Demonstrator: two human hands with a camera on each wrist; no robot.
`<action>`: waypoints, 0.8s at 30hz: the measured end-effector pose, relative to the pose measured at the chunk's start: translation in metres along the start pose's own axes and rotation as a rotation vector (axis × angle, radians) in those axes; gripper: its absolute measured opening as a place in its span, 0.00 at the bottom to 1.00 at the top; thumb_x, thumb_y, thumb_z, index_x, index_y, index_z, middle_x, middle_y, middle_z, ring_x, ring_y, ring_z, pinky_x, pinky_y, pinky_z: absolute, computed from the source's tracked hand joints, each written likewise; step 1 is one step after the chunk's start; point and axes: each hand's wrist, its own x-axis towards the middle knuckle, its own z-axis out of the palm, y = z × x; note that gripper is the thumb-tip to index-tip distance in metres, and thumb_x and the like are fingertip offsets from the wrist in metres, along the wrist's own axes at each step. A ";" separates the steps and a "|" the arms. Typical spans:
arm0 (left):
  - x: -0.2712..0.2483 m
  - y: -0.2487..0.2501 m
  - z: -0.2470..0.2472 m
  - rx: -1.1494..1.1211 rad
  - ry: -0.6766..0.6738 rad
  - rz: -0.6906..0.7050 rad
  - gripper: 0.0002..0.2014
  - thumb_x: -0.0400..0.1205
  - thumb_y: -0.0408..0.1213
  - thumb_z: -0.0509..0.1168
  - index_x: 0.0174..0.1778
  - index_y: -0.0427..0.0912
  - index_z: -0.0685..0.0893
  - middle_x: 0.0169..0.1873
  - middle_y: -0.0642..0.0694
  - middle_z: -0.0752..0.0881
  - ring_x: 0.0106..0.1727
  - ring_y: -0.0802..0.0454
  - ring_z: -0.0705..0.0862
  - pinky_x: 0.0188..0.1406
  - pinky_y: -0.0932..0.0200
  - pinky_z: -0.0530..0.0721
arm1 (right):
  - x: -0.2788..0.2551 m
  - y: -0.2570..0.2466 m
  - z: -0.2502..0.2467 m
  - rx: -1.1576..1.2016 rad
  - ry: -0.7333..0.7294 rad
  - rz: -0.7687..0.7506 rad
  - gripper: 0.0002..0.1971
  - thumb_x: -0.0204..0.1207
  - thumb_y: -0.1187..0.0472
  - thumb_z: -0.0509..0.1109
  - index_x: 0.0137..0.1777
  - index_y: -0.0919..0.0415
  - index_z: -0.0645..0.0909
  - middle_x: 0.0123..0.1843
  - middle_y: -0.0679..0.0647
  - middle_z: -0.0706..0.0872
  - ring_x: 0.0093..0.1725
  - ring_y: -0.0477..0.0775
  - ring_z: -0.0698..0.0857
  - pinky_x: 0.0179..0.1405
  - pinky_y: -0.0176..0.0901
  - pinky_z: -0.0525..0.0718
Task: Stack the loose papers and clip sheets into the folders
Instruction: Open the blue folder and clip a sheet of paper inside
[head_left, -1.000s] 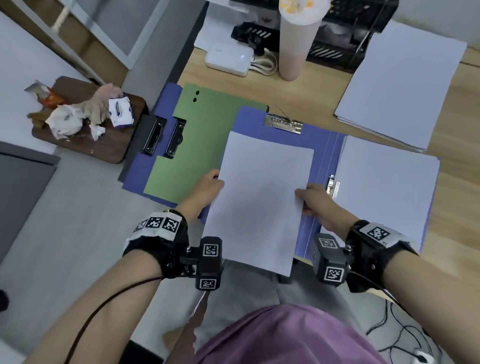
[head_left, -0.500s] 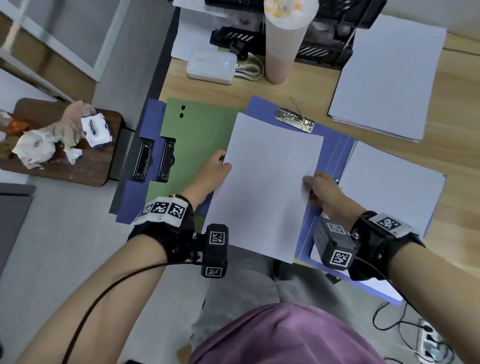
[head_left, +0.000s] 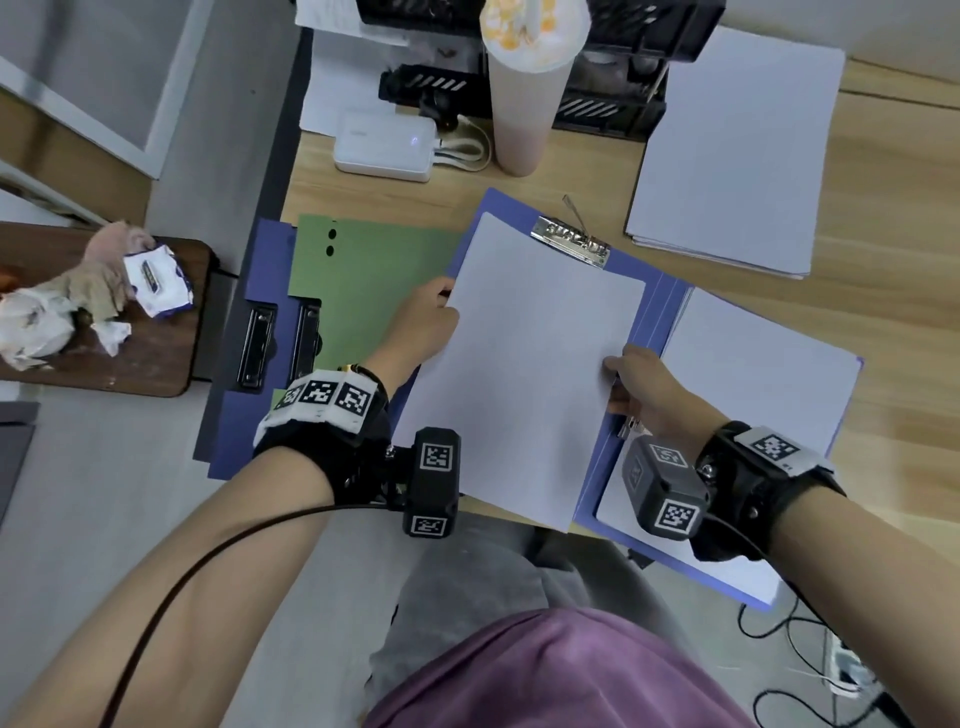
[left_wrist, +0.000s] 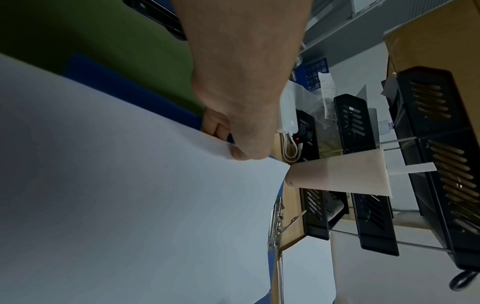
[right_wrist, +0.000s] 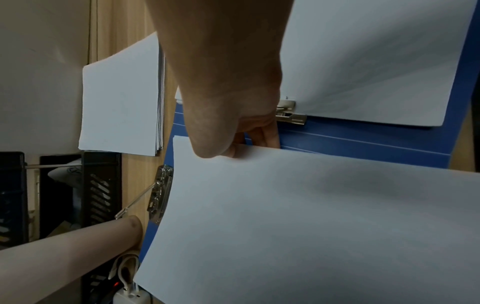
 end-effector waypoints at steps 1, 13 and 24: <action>0.001 0.000 0.002 0.002 0.006 -0.005 0.19 0.77 0.24 0.54 0.57 0.44 0.83 0.38 0.54 0.84 0.39 0.53 0.80 0.42 0.59 0.76 | 0.000 0.002 -0.001 0.007 -0.001 -0.005 0.13 0.83 0.71 0.55 0.37 0.58 0.69 0.31 0.55 0.75 0.28 0.55 0.76 0.19 0.37 0.78; 0.061 0.075 0.042 0.201 0.001 0.202 0.23 0.80 0.31 0.54 0.72 0.47 0.75 0.68 0.39 0.76 0.73 0.42 0.72 0.74 0.44 0.70 | 0.010 0.008 -0.010 -0.013 0.043 -0.075 0.13 0.78 0.70 0.55 0.51 0.64 0.82 0.34 0.58 0.80 0.27 0.54 0.75 0.22 0.36 0.73; 0.074 0.095 0.056 0.392 -0.108 0.289 0.31 0.78 0.18 0.50 0.77 0.41 0.74 0.75 0.44 0.75 0.83 0.45 0.59 0.79 0.55 0.54 | 0.012 0.010 -0.014 0.001 0.022 -0.075 0.15 0.77 0.68 0.56 0.55 0.62 0.82 0.32 0.52 0.80 0.24 0.48 0.76 0.17 0.32 0.70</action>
